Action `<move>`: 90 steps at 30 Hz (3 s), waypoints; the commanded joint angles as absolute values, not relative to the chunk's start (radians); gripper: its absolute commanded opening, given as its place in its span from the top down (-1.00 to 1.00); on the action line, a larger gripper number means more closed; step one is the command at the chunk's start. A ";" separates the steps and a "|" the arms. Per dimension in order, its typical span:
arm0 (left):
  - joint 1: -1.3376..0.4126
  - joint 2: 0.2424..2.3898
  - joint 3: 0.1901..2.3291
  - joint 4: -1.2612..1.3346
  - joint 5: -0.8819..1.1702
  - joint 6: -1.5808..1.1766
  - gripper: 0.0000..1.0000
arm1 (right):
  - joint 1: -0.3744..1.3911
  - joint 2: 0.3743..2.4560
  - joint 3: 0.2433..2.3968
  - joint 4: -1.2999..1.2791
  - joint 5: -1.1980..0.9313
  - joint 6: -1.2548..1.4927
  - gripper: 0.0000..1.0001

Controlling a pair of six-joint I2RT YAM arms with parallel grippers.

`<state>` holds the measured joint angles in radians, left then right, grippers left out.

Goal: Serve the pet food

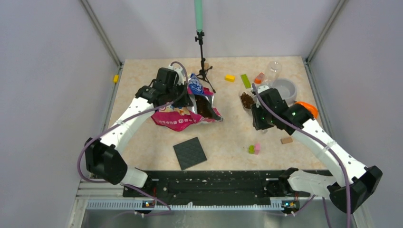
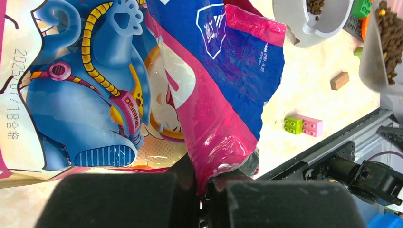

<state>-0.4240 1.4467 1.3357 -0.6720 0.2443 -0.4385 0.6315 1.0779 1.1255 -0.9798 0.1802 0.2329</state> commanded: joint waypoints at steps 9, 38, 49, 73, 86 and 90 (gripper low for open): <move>-0.396 1.330 1.280 -0.543 0.184 -0.455 1.00 | 0.342 1.178 1.190 -0.986 0.175 0.230 1.00; -0.395 1.277 1.249 -0.564 0.114 -0.440 1.00 | -0.124 1.719 1.553 -0.989 0.009 0.190 1.00; -0.394 1.259 1.223 -0.565 0.089 -0.455 1.00 | -0.132 1.868 1.680 -1.044 -0.122 0.273 1.00; -0.394 1.274 1.238 -0.591 0.059 -0.431 1.00 | -0.219 2.006 1.868 -1.185 -0.419 0.610 1.00; -0.394 1.262 1.232 -0.588 0.066 -0.440 1.00 | -0.288 1.958 1.780 -1.099 -0.618 0.722 1.00; -0.394 1.262 1.228 -0.586 0.070 -0.446 1.00 | -0.308 1.935 1.768 -1.085 -0.661 0.751 1.00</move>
